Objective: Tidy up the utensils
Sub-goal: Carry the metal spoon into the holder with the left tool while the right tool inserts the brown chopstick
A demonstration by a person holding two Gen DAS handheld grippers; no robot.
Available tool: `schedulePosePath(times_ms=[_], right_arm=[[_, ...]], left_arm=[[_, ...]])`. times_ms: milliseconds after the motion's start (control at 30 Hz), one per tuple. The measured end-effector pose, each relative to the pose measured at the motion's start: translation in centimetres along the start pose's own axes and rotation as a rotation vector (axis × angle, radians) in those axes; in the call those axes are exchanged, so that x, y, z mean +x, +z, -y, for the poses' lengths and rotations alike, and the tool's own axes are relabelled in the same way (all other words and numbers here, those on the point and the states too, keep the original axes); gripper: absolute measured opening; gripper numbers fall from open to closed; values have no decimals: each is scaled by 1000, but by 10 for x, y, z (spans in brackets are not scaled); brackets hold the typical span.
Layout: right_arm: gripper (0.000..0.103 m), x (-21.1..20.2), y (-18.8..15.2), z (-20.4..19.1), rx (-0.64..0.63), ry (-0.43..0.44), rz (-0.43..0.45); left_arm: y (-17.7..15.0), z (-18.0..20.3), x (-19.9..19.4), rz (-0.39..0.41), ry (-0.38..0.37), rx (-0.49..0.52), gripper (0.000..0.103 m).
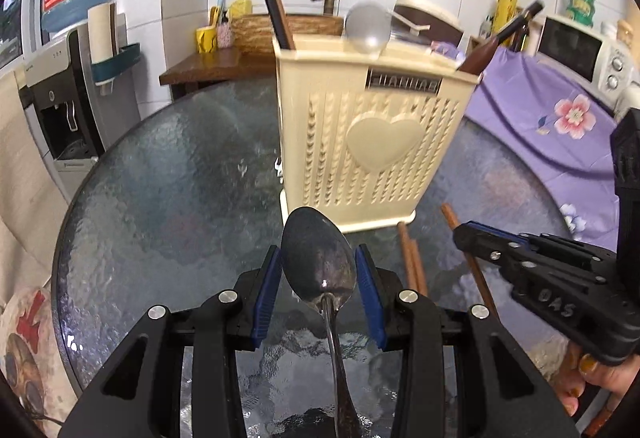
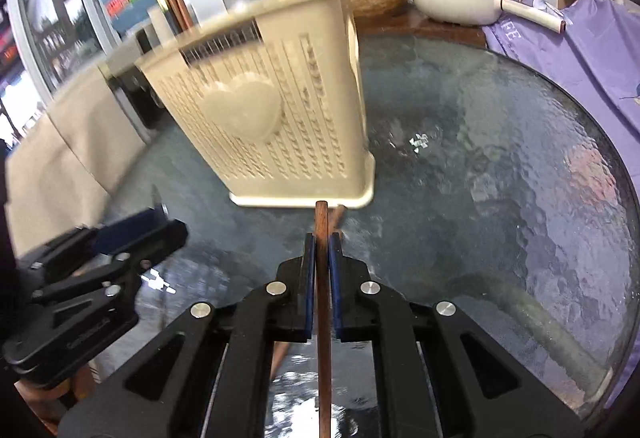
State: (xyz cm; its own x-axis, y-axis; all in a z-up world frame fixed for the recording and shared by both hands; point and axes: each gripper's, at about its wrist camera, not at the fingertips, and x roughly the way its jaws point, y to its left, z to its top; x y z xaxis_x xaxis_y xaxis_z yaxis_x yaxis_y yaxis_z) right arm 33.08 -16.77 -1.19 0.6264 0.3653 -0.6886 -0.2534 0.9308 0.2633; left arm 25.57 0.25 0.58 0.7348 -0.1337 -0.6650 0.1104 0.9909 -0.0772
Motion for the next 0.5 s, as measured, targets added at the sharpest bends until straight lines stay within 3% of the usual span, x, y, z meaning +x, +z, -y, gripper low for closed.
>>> schedulePosePath(times_ms=[367, 500], right_arm=[[8, -91, 21, -4, 21, 143, 213], [8, -113, 21, -12, -4, 157, 242]], left_arm=[[17, 3, -40, 105, -67, 2, 36], [20, 1, -42, 106, -90, -4, 36]])
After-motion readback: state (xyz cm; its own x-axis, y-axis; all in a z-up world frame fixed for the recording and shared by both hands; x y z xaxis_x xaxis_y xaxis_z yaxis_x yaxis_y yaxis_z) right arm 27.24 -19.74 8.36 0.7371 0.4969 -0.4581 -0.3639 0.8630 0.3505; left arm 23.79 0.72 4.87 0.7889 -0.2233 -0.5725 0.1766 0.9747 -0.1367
